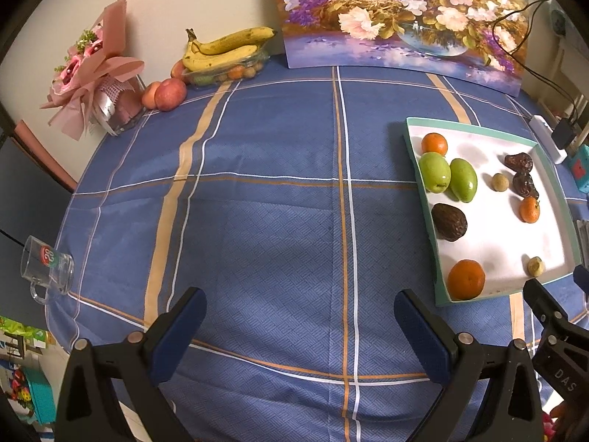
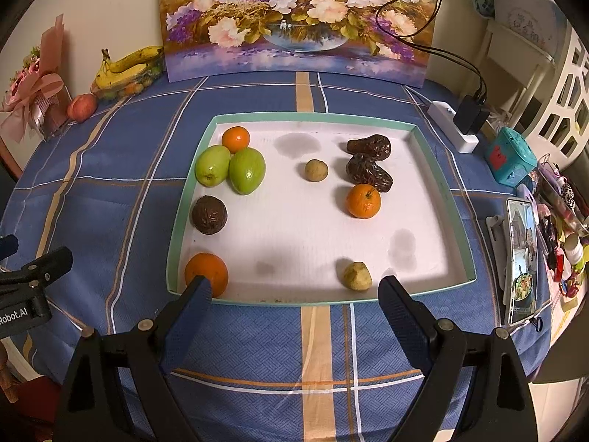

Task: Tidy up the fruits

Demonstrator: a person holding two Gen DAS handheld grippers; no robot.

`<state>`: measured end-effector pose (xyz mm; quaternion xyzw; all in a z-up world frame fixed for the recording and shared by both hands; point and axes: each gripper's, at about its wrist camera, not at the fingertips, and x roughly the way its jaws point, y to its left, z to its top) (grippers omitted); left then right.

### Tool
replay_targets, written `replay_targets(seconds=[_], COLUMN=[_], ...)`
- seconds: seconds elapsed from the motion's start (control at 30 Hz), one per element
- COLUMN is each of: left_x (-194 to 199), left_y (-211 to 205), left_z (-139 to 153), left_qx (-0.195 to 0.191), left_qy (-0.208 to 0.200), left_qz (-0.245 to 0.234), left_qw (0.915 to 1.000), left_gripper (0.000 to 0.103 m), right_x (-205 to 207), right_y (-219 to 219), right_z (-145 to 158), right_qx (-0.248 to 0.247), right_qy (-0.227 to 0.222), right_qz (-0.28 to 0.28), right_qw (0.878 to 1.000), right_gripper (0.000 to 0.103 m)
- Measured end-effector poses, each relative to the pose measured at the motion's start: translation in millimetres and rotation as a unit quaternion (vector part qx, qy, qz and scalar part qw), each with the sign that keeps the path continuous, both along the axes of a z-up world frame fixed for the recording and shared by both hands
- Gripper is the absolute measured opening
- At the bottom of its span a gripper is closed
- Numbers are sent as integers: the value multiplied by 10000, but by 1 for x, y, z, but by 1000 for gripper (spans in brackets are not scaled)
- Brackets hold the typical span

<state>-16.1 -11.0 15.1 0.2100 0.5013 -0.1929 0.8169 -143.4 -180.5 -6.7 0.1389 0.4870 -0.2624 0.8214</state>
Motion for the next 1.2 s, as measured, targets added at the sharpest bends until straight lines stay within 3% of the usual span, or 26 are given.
replay_targets(seconds=[1.2], left_x=[1], left_y=[1], left_z=[-4], left_qx=[58], left_qy=[65], left_qz=[3], left_qw=[10000], left_gripper=[103], right_x=[0], right_y=[0], right_z=[-3], right_qx=[22], right_qy=[46], right_qz=[14], right_qw=[10000], right_gripper=[92])
